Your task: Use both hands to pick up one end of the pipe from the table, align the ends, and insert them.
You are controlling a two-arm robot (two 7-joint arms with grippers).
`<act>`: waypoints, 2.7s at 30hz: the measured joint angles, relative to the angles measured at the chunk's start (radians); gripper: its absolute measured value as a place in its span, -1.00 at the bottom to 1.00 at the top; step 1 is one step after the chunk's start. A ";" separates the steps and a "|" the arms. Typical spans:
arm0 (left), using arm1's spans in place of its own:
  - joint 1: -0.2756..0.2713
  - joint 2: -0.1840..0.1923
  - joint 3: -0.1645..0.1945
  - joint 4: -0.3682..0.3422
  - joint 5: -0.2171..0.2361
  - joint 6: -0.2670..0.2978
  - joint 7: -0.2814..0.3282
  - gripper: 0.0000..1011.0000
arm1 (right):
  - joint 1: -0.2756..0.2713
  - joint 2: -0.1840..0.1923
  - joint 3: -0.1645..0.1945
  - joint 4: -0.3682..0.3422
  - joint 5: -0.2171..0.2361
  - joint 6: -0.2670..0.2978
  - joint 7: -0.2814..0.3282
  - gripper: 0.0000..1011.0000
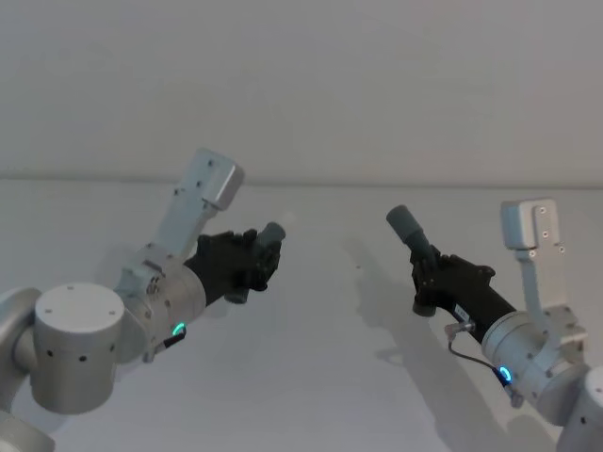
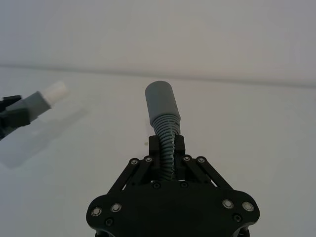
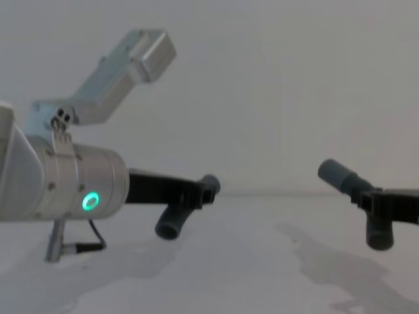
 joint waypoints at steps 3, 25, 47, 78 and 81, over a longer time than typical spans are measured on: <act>-0.014 0.020 0.000 -0.015 -0.001 -0.012 -0.036 -0.32 | -0.002 0.013 0.011 0.002 0.023 -0.039 0.040 -0.73; -0.070 0.168 -0.017 -0.058 -0.089 -0.006 -0.291 -0.32 | 0.012 0.178 0.048 0.104 0.132 -0.294 0.387 -0.73; -0.155 0.289 0.030 -0.016 -0.139 -0.043 -0.529 -0.32 | 0.058 0.292 0.014 0.202 0.147 -0.480 0.608 -0.73; -0.284 0.320 0.138 0.076 -0.171 -0.075 -0.742 -0.32 | 0.101 0.382 -0.038 0.236 0.175 -0.530 0.753 -0.73; -0.296 0.324 0.150 0.082 -0.174 -0.070 -0.761 -0.32 | 0.104 0.388 -0.041 0.238 0.181 -0.532 0.762 -0.73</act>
